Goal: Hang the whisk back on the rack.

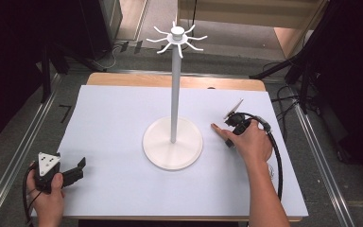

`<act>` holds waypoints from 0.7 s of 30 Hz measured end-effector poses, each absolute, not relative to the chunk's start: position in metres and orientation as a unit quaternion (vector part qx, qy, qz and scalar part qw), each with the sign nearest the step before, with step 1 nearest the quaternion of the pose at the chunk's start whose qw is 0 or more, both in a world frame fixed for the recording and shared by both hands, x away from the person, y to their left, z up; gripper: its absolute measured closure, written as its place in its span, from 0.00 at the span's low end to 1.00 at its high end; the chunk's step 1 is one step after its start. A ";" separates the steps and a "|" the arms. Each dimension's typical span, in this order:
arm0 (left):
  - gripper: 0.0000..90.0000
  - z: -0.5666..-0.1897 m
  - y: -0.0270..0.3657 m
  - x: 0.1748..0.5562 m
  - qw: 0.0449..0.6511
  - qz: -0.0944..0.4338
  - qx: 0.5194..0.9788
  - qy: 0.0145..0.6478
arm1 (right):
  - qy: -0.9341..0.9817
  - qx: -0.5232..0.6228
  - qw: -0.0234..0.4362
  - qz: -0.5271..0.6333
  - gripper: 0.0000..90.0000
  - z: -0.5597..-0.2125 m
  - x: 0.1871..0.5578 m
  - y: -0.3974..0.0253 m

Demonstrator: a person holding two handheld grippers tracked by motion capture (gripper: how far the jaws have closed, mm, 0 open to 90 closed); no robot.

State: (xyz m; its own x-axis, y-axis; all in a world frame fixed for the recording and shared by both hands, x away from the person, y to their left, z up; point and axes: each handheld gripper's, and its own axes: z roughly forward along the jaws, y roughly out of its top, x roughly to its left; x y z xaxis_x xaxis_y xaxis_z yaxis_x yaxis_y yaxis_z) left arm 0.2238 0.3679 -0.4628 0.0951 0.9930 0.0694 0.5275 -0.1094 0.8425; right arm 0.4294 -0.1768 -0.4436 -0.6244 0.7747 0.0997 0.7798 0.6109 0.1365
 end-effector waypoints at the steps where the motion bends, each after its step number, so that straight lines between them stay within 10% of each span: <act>1: 0.15 -0.463 0.368 0.224 0.336 0.346 0.659 0.577 | -0.897 -0.433 0.015 -0.083 0.78 -0.444 0.429 -0.177; 21: 0.15 -0.463 0.367 0.224 0.332 0.348 0.662 0.574 | -0.867 -0.432 -0.049 -0.244 0.78 -0.399 0.392 -0.212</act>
State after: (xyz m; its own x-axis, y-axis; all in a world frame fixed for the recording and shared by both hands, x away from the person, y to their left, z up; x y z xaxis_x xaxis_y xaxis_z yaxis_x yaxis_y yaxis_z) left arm 0.2240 0.3668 -0.4629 0.0980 0.9920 0.0799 0.5294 -0.1200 0.8398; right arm 0.3915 -0.2123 -0.3988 -0.6219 0.7728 0.1265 0.7252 0.5074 0.4655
